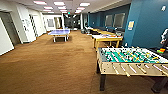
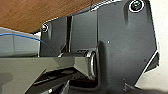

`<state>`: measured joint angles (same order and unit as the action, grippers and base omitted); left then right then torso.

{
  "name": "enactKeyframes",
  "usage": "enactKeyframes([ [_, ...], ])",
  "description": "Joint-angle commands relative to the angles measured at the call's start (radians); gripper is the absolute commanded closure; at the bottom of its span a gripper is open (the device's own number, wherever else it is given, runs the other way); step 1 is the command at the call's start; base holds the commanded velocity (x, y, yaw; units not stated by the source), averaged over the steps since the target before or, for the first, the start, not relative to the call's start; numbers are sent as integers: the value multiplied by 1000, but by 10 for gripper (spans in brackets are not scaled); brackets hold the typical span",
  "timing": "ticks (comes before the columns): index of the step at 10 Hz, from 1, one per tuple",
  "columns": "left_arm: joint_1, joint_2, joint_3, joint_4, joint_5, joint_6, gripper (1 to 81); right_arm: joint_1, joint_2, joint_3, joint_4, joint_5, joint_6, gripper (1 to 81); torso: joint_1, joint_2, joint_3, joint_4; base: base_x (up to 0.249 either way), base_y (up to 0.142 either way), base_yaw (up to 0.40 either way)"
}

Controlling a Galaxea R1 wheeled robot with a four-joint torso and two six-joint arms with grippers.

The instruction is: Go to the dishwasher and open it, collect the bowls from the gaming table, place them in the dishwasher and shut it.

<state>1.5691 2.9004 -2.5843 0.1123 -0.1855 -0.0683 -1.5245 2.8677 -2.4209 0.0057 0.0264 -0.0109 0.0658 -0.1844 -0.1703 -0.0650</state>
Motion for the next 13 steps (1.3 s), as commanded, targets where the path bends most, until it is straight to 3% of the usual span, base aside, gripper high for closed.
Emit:
enactKeyframes([
  [1,-37,-12,1,1,46,-1,10,36,-6,8,-12,-54,-3,10,0,0,0,0,0,0,0],
  [4,-36,-12,1,1,46,1,10,33,-6,10,-12,-54,-4,10,0,0,0,0,27,0,0],
  [13,-34,-13,1,0,44,-1,10,33,-3,7,-20,-54,-4,10,-2,-1,1,0,127,0,0],
])
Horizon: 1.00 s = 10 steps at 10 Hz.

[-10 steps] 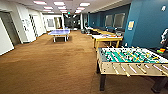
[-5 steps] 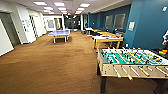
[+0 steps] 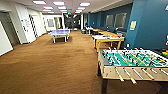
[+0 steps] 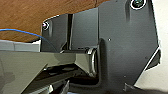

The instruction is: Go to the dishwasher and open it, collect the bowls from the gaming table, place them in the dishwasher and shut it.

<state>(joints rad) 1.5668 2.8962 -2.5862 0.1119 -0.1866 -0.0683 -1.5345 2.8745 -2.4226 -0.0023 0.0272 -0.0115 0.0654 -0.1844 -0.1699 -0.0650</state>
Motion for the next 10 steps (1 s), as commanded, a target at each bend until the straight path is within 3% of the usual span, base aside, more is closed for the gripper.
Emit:
enactKeyframes([
  [1,-32,-7,3,2,45,1,10,44,-11,8,-12,-55,-4,10,0,0,0,0,134,0,0],
  [10,-34,-6,3,2,47,-1,10,46,-10,8,-15,-55,-4,10,-3,-2,1,0,141,0,0],
])
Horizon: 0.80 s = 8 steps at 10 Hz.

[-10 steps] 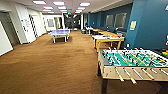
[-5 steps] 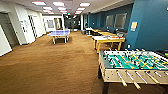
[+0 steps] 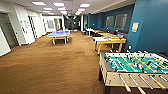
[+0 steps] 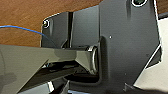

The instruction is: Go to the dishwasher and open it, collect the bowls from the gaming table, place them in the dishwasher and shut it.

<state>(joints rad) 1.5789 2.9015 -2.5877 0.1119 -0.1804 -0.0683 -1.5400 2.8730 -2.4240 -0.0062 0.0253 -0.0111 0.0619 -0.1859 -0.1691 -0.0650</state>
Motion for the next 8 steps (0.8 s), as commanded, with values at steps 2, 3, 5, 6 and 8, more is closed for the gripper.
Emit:
enactKeyframes([
  [2,-46,-11,4,0,41,-1,10,54,-8,11,-11,-53,-3,10,1,0,0,0,156,0,0],
  [3,-46,-11,4,0,41,-1,10,56,-5,10,-11,-53,-3,10,1,0,0,0,157,0,0],
  [5,-46,-11,4,0,41,-1,10,57,-5,10,-11,-53,-4,10,1,0,0,0,157,0,0],
  [6,-46,-13,4,0,39,-1,10,57,-5,10,-11,-53,-3,10,1,0,0,0,157,0,0],
  [8,-46,-13,4,0,39,-1,10,57,-2,10,-11,-53,-4,10,1,0,0,0,157,0,0],
])
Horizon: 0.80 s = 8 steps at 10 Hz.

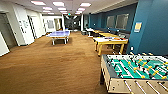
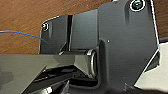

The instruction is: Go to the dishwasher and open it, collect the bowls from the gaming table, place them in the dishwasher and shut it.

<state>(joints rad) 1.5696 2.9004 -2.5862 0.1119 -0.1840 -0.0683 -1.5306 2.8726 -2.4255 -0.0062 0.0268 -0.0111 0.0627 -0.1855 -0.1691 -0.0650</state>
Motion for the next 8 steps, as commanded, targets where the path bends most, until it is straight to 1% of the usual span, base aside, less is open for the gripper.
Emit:
enactKeyframes([
  [1,-36,-12,3,0,43,-1,10,46,-2,11,-11,-54,-4,10,0,0,0,0,157,0,0],
  [2,-36,-12,3,0,43,-1,10,46,-2,11,-11,-54,-4,10,0,0,0,0,157,0,0],
  [8,-36,-12,3,0,43,-1,10,39,0,11,-17,-53,-4,10,0,0,0,0,157,69,0],
])
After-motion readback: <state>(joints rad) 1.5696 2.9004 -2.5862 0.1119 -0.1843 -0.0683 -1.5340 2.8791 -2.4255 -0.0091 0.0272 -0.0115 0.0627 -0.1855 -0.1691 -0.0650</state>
